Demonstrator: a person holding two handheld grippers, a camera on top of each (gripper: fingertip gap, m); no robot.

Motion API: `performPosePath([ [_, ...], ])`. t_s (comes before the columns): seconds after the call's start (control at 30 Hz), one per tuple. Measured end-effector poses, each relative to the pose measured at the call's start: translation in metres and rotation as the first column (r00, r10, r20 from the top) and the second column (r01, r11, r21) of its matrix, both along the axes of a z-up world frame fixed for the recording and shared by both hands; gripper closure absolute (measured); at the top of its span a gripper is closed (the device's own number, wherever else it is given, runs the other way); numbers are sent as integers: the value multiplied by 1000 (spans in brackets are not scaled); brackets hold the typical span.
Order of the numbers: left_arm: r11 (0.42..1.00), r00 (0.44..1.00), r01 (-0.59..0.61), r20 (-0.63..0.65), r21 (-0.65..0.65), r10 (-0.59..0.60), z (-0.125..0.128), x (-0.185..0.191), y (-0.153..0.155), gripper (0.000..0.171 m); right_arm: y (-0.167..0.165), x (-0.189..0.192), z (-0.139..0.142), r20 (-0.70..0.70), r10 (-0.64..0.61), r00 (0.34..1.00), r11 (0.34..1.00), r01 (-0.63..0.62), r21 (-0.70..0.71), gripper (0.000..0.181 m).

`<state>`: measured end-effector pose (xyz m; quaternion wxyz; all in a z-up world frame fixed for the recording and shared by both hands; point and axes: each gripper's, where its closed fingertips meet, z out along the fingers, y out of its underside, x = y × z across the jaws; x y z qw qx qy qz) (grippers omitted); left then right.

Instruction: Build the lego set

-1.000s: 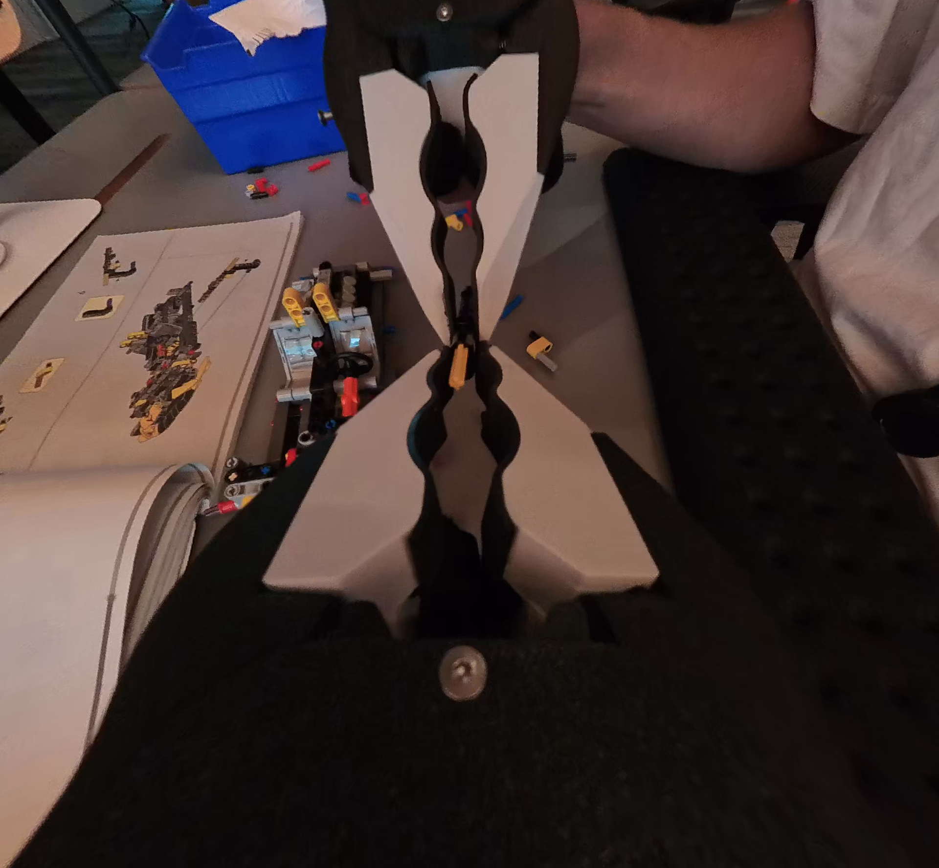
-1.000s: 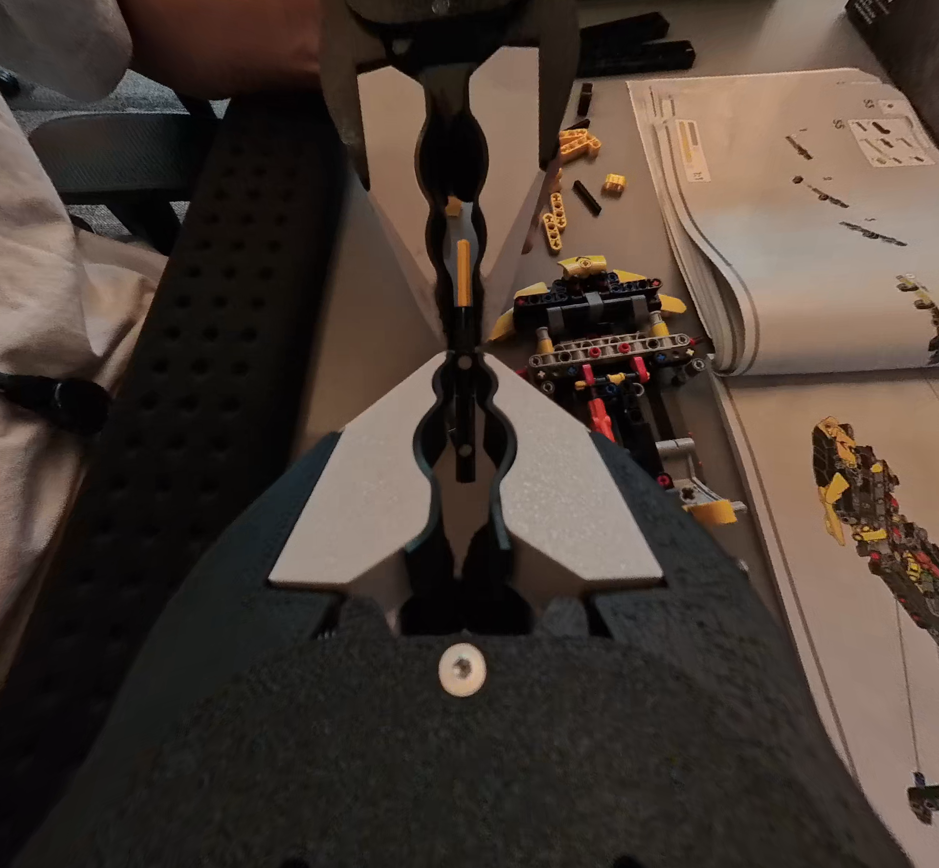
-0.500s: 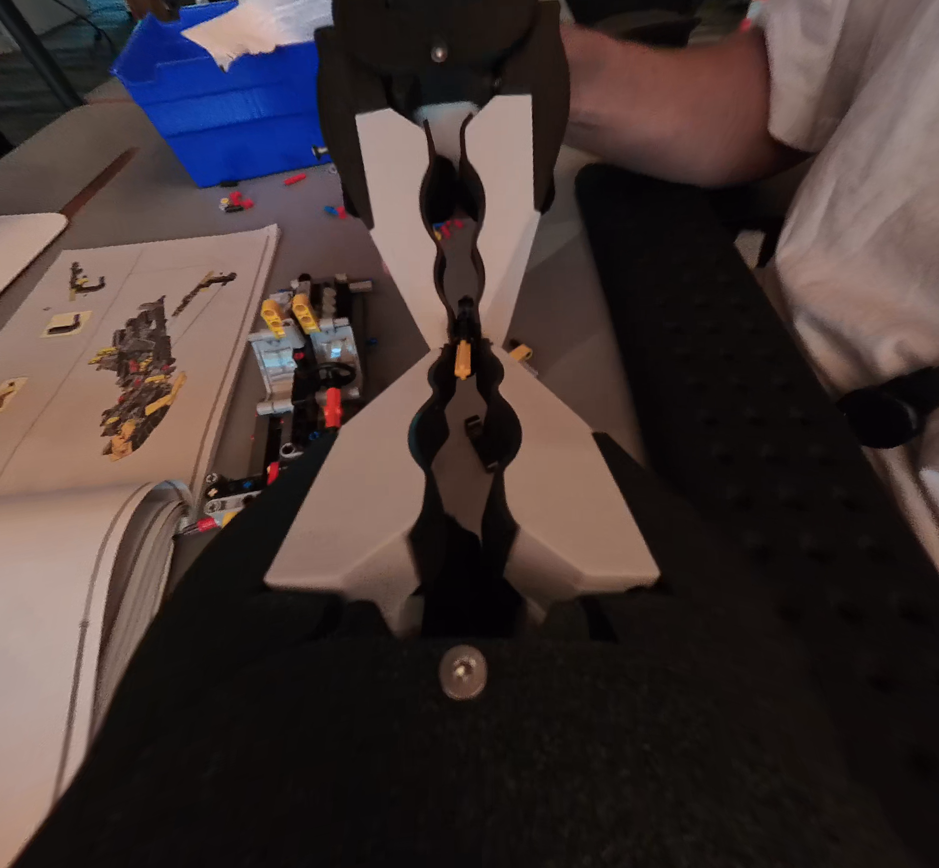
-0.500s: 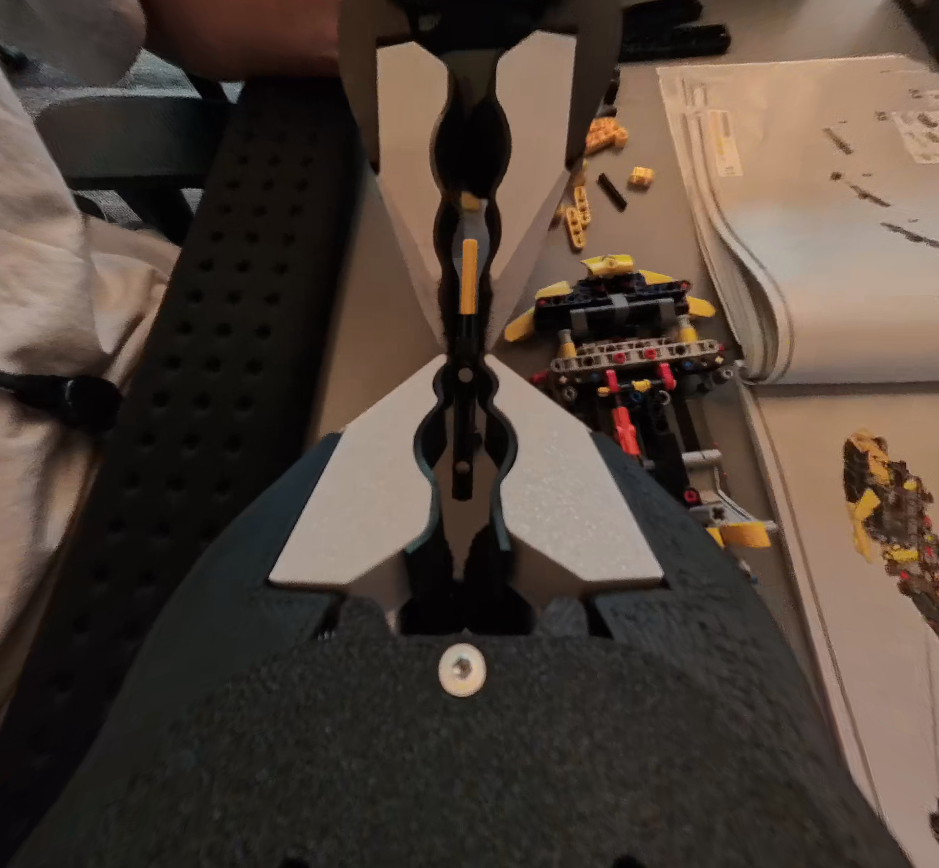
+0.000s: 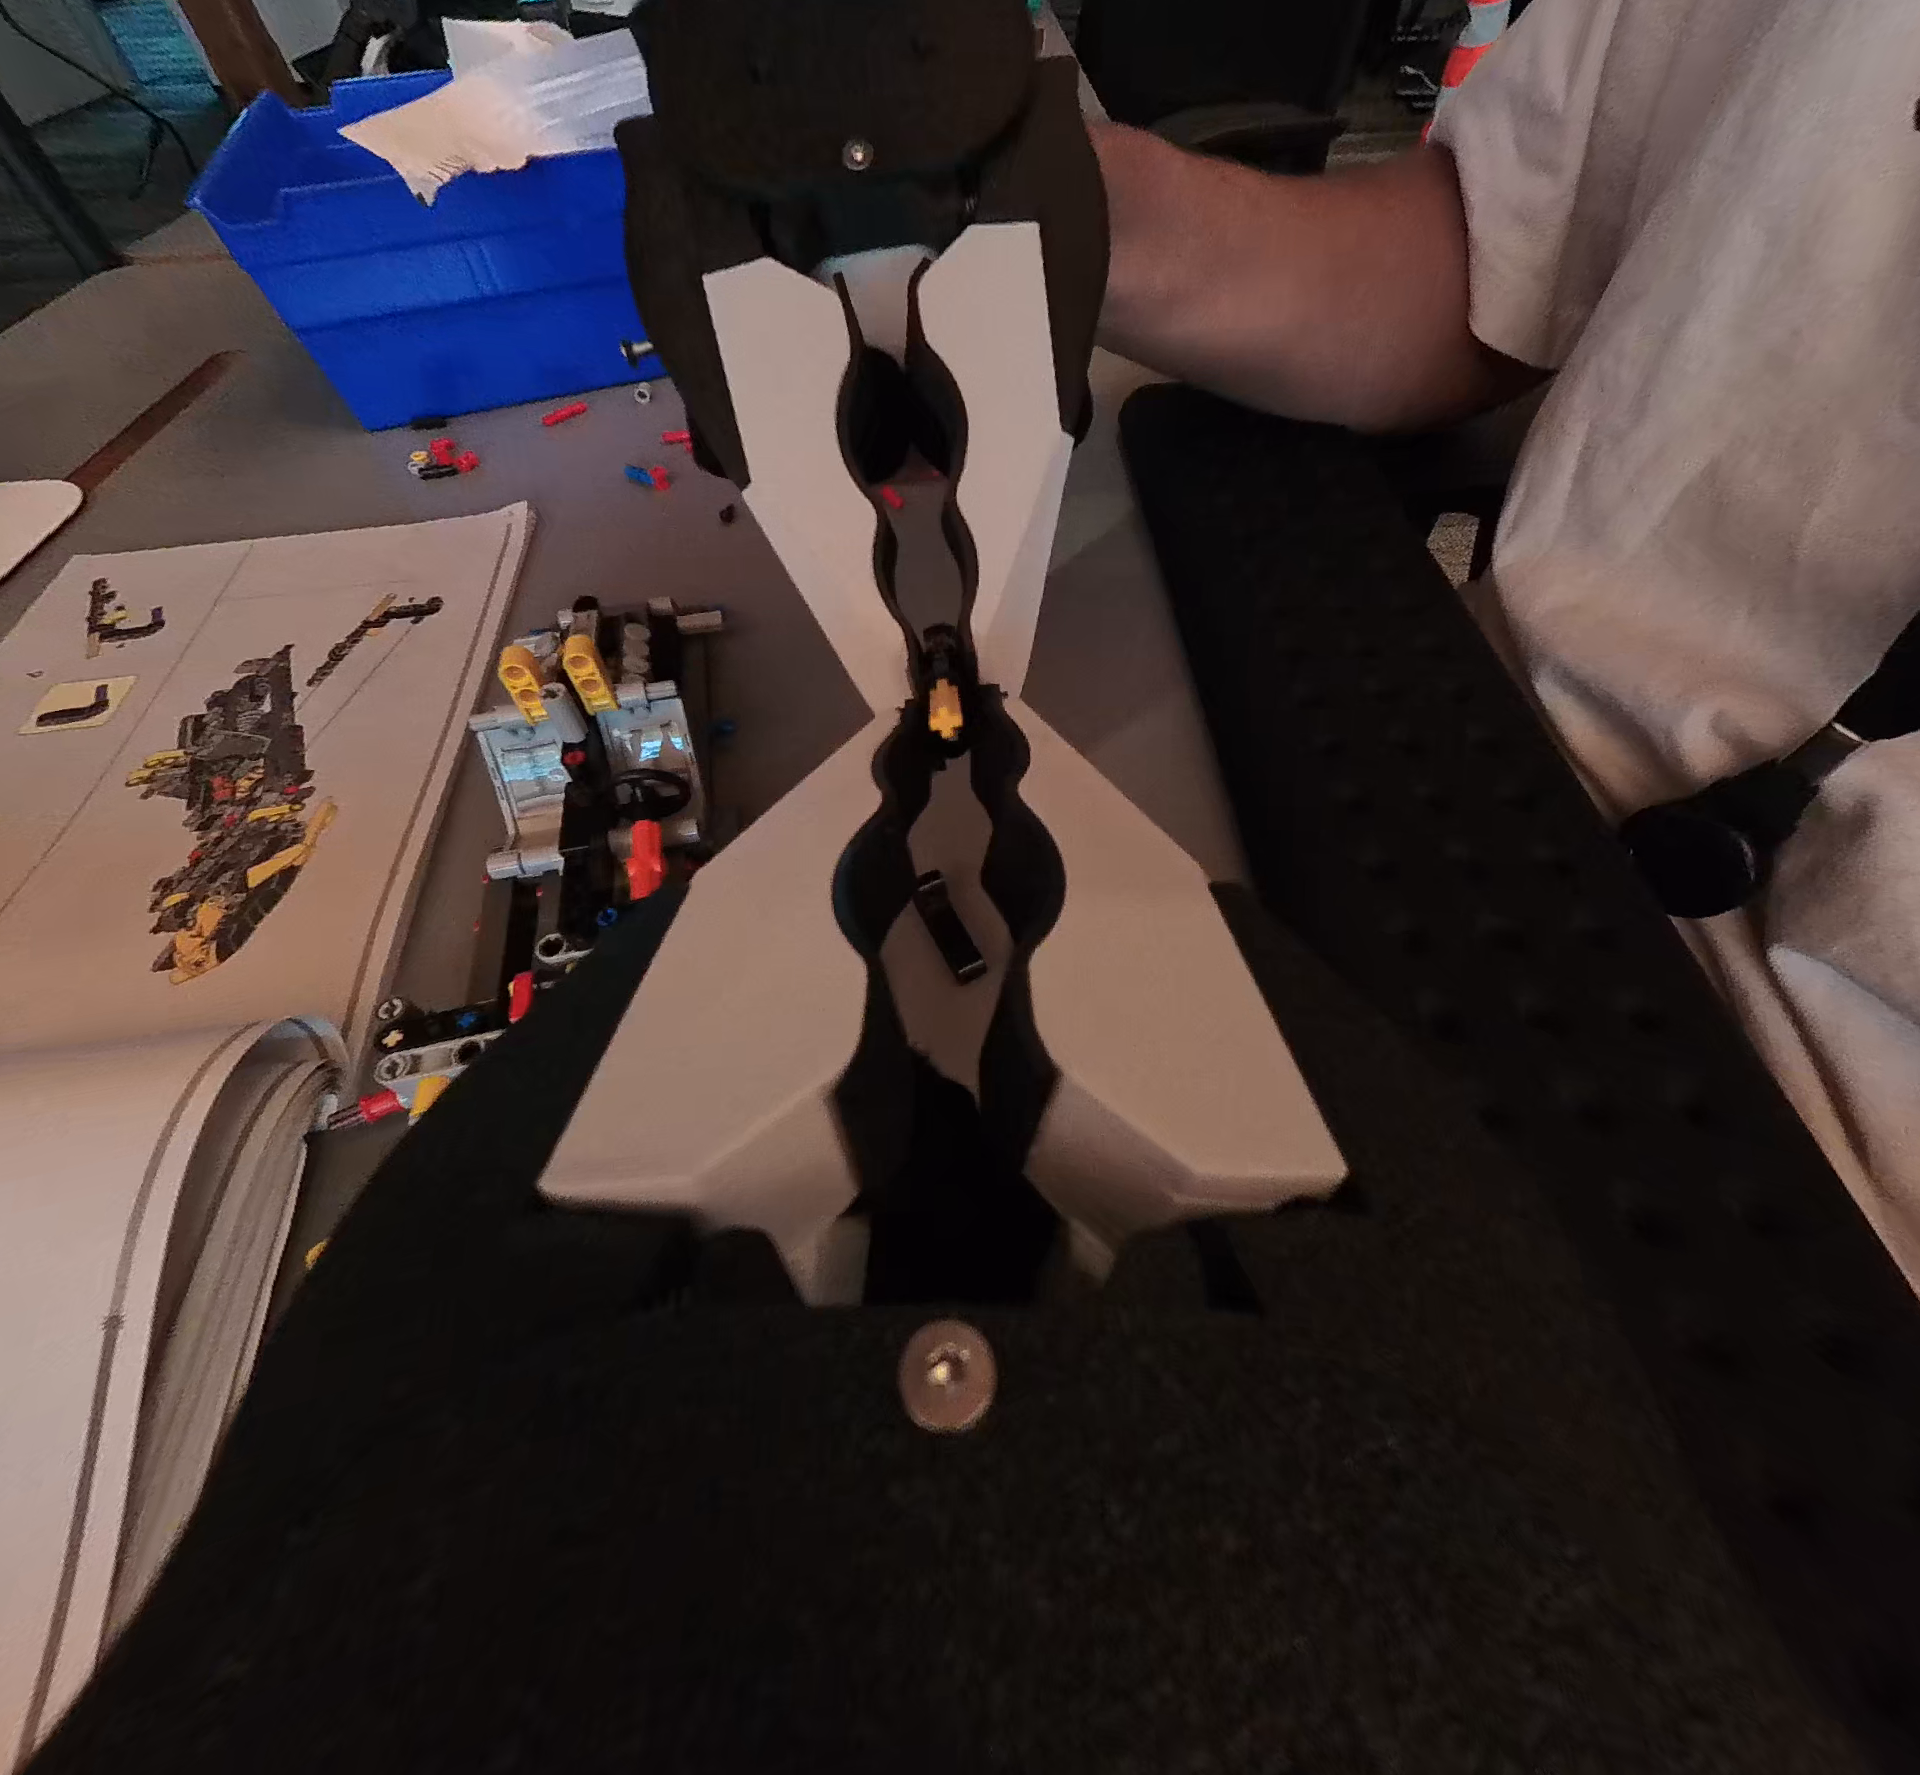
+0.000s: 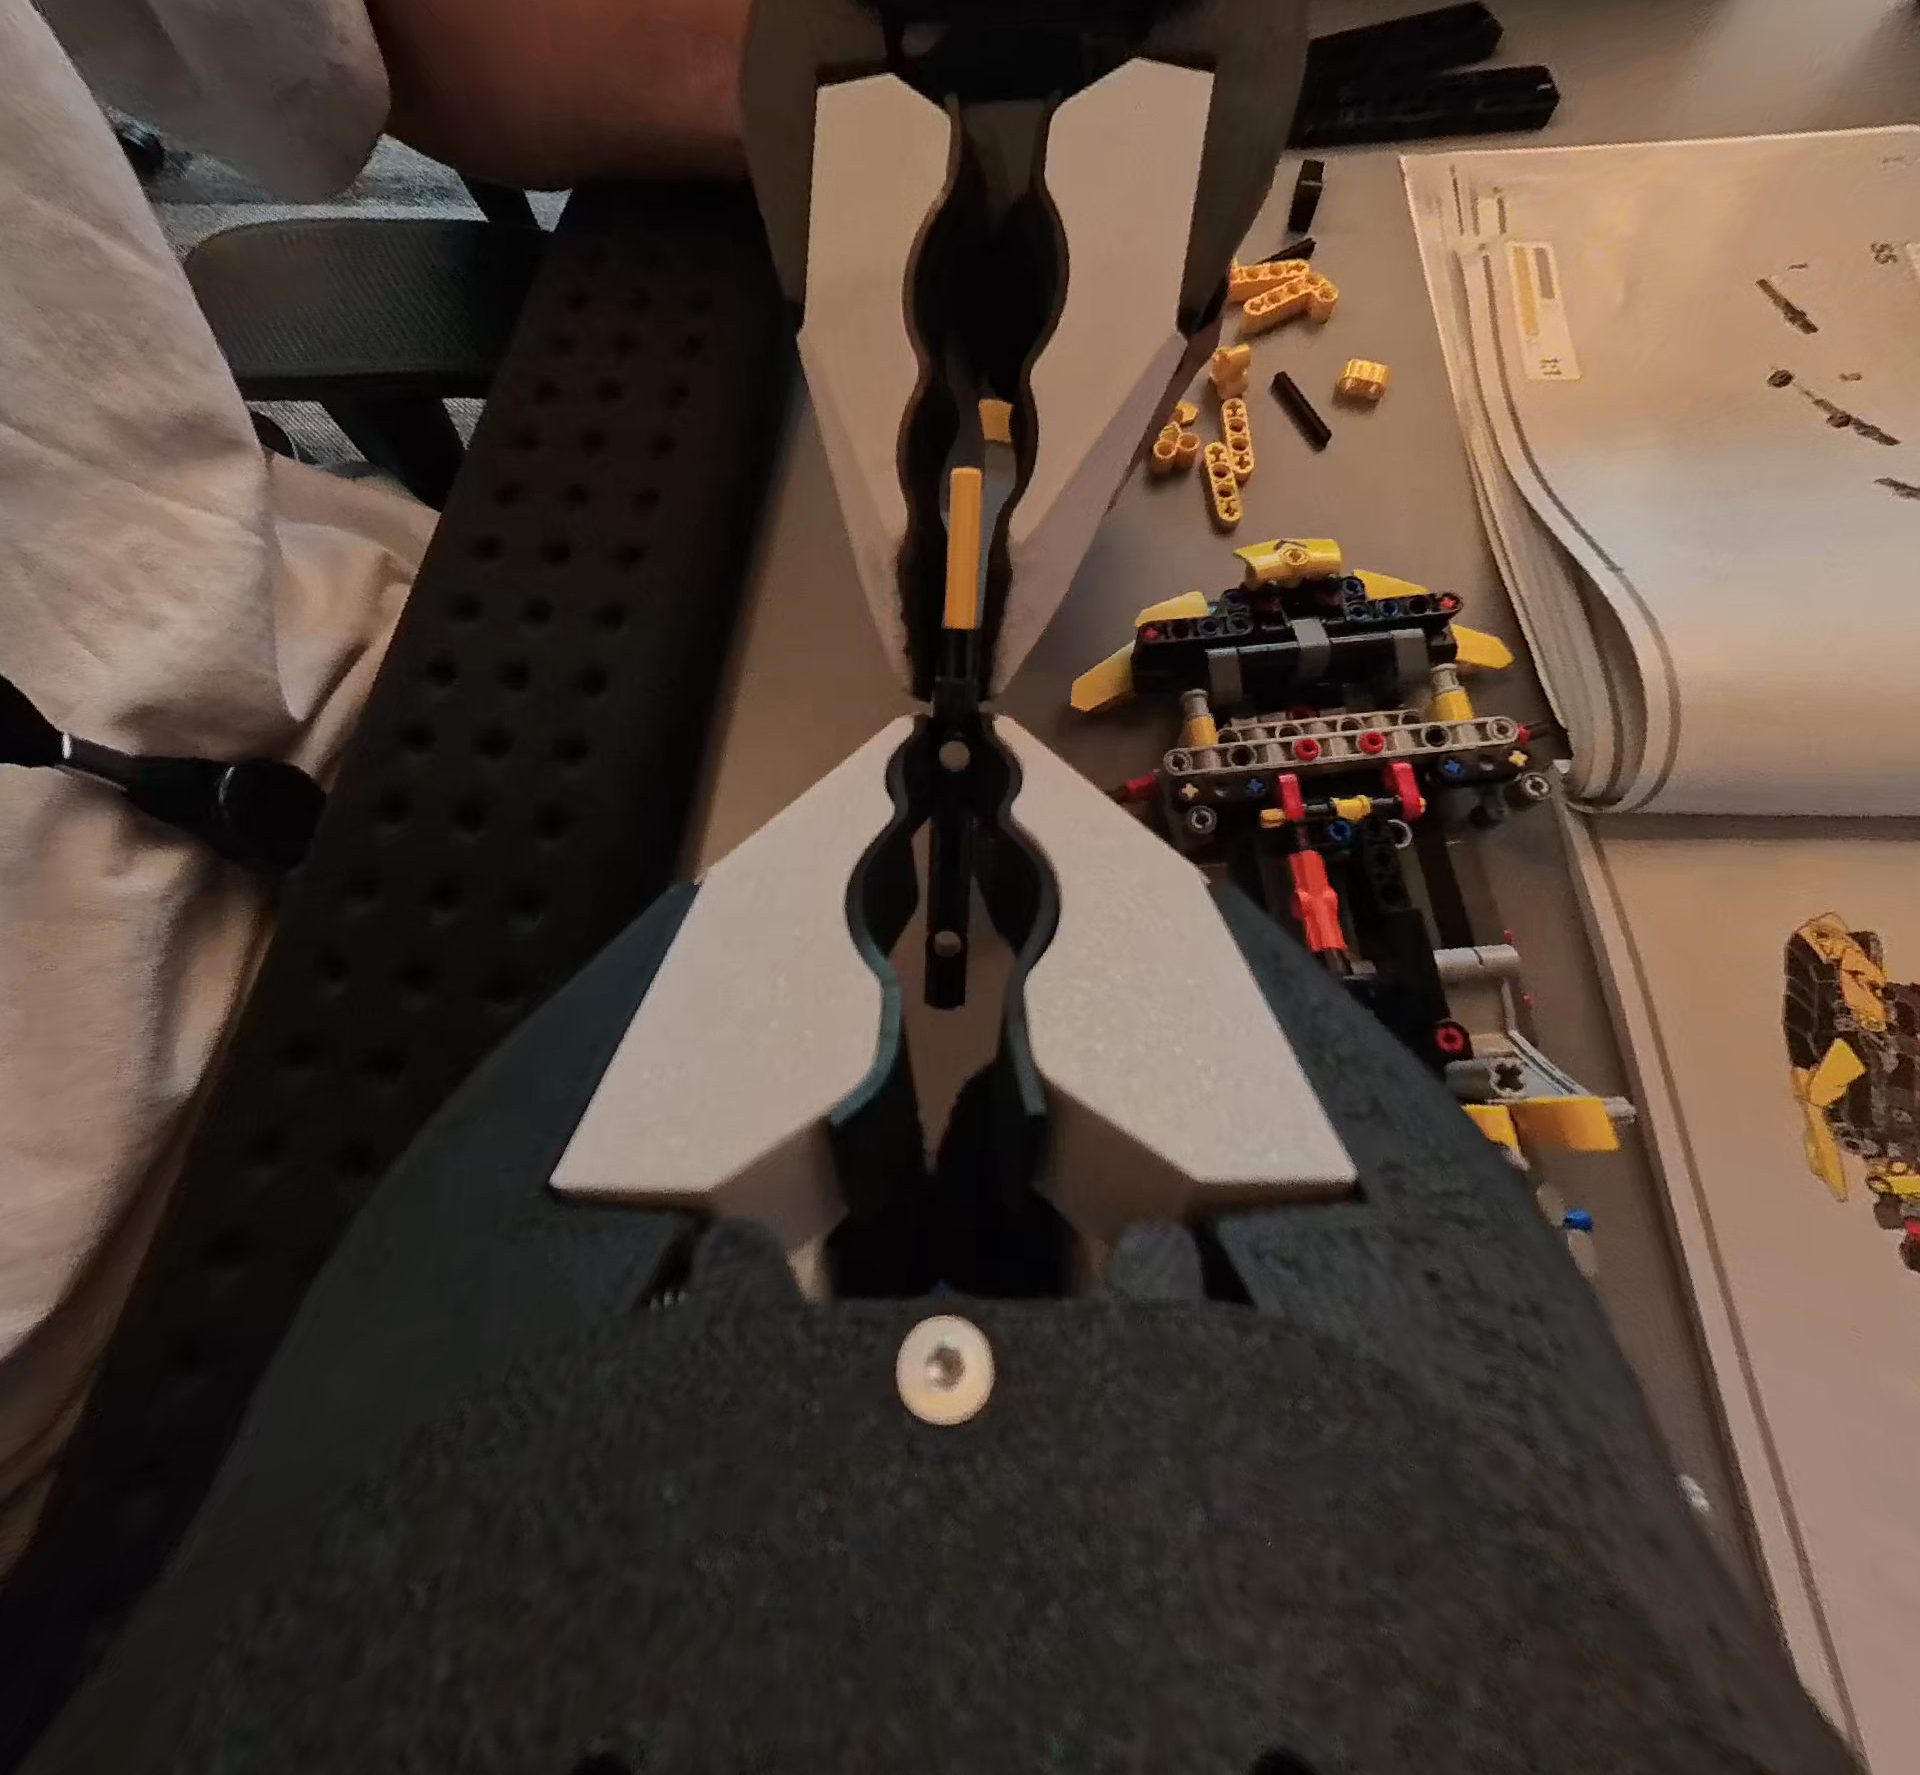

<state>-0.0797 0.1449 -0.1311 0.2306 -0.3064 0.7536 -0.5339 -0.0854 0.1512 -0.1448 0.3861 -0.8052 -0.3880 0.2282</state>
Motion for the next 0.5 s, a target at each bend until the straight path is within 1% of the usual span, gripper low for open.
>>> performPosePath([
  [0.27, 999, 1000, -11, 18, -48, 12, 7, 2, 1, 166, -1, 3, 4, 3, -9, 1000, 1000, 9, 7, 174],
  [0.3, 998, 999, -17, 33, -66, 20, 11, 1, 4, 166, -2, 5, 3, 7, -11, 1000, 1000, 11, -6, 175],
  [0.33, 985, 994, -42, 91, -167, 58, 33, -1, 17, 166, -4, 21, -15, 118, -39, 992, 997, 46, -59, 175],
  [0.37, 951, 984, -61, 143, -305, 109, 61, -6, 39, 167, -6, 43, -35, 221, -80, 972, 991, 101, -86, 175],
  [0.4, 938, 971, -98, 173, -332, 162, 74, -9, 56, 167, -9, 43, -34, 125, -87, 988, 989, 101, -110, 175],
  [0.43, 959, 964, -143, 187, -244, 191, 68, -8, 60, 166, -7, 36, -20, 1, -93, 996, 991, 93, -99, 175],
  [0.47, 971, 964, -149, 194, -185, 184, 62, -6, 53, 166, -6, 38, -20, 45, -103, 994, 990, 107, -96, 175],
  [0.5, 979, 971, -130, 181, -160, 158, 57, -6, 43, 167, -5, 37, -19, 91, -94, 991, 992, 101, -79, 175],
])
